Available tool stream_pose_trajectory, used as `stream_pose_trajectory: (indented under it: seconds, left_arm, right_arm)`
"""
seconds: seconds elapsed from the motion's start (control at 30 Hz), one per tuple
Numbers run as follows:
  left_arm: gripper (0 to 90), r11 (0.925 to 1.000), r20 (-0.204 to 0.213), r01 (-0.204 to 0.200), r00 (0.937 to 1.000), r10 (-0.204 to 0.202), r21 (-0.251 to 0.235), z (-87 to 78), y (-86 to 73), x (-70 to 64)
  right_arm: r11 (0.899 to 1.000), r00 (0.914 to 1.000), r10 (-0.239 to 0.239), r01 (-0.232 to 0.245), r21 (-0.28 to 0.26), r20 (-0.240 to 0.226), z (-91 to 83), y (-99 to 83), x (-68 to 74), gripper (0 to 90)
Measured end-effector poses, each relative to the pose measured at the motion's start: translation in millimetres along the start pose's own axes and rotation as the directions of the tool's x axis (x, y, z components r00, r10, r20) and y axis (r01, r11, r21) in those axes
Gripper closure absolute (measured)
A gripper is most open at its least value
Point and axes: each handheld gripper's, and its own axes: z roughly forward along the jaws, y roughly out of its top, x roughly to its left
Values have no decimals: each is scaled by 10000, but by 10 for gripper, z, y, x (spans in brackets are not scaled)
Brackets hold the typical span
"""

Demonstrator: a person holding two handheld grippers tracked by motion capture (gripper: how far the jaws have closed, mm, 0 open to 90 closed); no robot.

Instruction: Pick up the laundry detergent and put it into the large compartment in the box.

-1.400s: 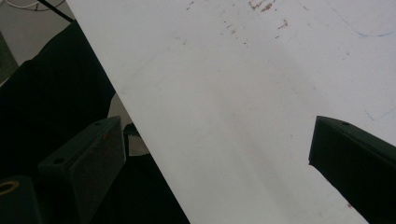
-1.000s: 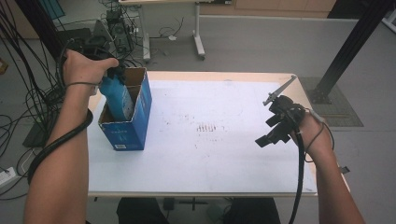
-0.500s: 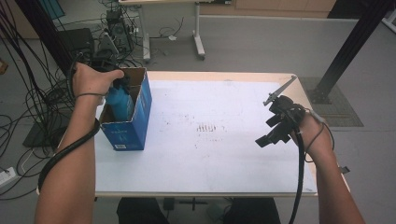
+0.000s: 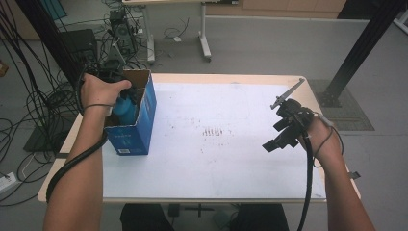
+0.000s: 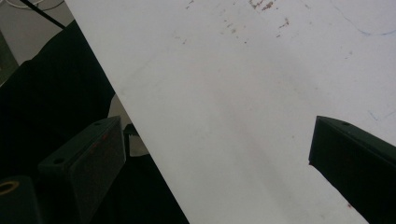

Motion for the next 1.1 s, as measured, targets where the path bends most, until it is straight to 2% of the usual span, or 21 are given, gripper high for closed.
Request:
stream_pose_trajectory:
  seconds: [0.57,1.1]
  left_arm:
    - [375,9994,-56,110,9999,-108,330,252,-44,55]
    - [375,9996,-111,75,9999,-72,275,262,-43,35]
  right_arm:
    - [10000,10000,63,-63,42,-50,21,-23,-13,35]
    - [10000,9999,86,-86,0,-77,35,-21,-8,34]
